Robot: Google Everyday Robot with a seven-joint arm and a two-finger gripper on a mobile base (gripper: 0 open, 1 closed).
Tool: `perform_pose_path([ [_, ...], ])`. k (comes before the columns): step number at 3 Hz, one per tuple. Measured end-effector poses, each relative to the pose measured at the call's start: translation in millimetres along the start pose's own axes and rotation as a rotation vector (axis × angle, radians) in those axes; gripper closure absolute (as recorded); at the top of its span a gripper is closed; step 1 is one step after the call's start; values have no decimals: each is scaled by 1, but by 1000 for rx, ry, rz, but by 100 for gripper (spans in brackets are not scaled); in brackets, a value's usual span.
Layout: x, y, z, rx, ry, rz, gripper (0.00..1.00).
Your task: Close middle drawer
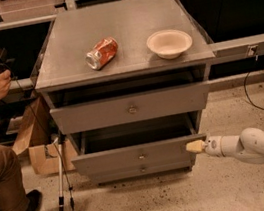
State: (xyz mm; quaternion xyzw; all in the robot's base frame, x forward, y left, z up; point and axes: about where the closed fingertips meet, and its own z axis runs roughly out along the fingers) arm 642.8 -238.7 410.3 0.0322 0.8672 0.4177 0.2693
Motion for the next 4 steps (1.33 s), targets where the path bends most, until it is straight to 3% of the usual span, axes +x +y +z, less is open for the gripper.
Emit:
perform_pose_path([
  [4, -24, -10, 3, 26, -75, 17, 100],
])
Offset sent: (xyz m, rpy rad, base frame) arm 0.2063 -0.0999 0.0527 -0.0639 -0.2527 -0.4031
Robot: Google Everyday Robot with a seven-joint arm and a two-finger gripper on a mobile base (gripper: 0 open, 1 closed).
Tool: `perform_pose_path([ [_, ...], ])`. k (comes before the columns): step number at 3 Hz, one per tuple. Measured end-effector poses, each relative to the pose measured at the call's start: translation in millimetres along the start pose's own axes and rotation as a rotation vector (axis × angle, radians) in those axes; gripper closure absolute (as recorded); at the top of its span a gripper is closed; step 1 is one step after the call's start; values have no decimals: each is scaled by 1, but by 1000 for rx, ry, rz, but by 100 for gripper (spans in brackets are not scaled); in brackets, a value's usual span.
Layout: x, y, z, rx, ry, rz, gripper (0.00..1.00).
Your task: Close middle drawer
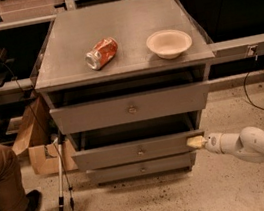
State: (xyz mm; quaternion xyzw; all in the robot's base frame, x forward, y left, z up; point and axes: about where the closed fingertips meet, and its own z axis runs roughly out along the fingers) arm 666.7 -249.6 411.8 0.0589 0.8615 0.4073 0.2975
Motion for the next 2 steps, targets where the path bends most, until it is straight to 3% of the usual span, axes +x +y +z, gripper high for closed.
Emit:
perform_pose_path([
  [2, -1, 2, 3, -19, -9, 4, 100],
])
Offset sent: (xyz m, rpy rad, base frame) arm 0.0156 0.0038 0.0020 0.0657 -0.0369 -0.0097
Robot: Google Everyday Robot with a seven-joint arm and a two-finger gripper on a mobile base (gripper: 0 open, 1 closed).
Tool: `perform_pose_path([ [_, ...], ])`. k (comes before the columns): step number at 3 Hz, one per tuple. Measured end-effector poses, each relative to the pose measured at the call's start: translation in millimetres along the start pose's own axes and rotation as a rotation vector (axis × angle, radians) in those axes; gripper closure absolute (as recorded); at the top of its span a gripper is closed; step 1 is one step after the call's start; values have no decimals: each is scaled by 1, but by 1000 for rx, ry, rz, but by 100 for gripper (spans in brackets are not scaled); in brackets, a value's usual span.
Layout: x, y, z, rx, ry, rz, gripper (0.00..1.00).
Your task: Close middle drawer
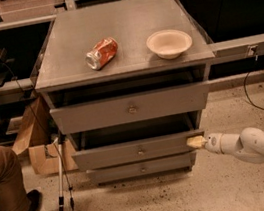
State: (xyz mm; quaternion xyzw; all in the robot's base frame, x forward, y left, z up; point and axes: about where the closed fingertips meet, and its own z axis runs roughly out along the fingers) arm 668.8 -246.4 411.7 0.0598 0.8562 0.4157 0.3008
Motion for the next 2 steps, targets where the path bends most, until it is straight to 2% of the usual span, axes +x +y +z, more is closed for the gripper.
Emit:
perform_pose_path([
  [2, -4, 7, 8, -24, -24, 7, 100],
])
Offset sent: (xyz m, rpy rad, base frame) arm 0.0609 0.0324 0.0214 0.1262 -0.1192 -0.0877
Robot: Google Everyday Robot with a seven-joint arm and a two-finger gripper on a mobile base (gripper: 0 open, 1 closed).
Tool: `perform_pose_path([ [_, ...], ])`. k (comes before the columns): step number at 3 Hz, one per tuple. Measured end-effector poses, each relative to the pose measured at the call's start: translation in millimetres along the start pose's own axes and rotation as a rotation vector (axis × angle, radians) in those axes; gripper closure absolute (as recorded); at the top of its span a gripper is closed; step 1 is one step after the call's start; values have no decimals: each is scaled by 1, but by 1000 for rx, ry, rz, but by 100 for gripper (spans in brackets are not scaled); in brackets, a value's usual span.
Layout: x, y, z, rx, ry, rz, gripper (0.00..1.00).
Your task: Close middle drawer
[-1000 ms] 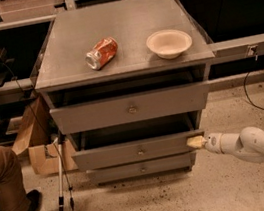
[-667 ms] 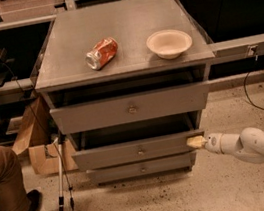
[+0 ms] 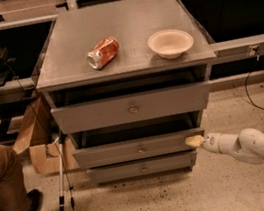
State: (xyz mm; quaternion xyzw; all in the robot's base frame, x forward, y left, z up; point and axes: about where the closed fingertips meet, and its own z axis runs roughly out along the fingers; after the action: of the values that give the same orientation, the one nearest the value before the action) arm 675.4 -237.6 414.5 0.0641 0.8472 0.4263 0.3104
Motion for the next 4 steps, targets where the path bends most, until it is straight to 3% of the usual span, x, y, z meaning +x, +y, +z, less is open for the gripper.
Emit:
perform_pose_path([
  [4, -33, 14, 22, -45, -120, 10, 100],
])
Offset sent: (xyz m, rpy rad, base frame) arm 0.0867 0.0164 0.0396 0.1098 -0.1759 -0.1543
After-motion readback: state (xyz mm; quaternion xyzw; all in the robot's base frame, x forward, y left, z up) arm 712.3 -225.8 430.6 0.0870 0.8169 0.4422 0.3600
